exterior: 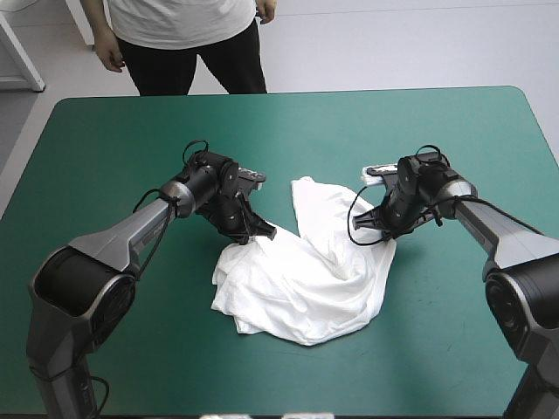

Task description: Fold the cloth

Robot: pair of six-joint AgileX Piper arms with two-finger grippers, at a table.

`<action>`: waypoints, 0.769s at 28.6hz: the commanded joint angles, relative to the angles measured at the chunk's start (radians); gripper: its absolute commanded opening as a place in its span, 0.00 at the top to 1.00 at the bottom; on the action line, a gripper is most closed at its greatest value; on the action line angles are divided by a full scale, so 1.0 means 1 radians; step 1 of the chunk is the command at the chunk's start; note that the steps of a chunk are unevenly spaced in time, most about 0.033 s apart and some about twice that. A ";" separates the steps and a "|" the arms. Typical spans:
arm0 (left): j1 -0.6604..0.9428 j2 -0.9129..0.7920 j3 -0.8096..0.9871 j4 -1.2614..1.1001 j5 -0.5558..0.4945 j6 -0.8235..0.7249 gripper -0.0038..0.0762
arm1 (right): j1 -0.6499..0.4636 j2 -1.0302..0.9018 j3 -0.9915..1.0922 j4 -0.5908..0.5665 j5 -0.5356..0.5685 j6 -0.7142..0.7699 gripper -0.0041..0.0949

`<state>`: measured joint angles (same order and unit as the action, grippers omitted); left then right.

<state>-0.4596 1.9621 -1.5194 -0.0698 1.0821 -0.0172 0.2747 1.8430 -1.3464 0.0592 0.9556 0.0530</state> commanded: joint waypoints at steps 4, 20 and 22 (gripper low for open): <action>0.035 -0.176 -0.008 0.103 0.001 -0.051 0.96 | 0.005 -0.222 -0.016 -0.096 0.025 0.024 0.98; 0.075 -0.555 -0.450 0.323 0.123 -0.014 0.96 | 0.005 -0.605 -0.354 -0.156 0.098 0.024 0.98; 0.075 -0.565 -0.524 0.321 0.125 0.003 0.96 | 0.005 -0.617 -0.420 -0.156 0.104 0.022 0.98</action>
<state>-0.3866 1.4486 -1.9345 0.2292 1.2462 -0.0309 0.2792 1.2734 -1.6615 -0.0768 1.1041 0.0828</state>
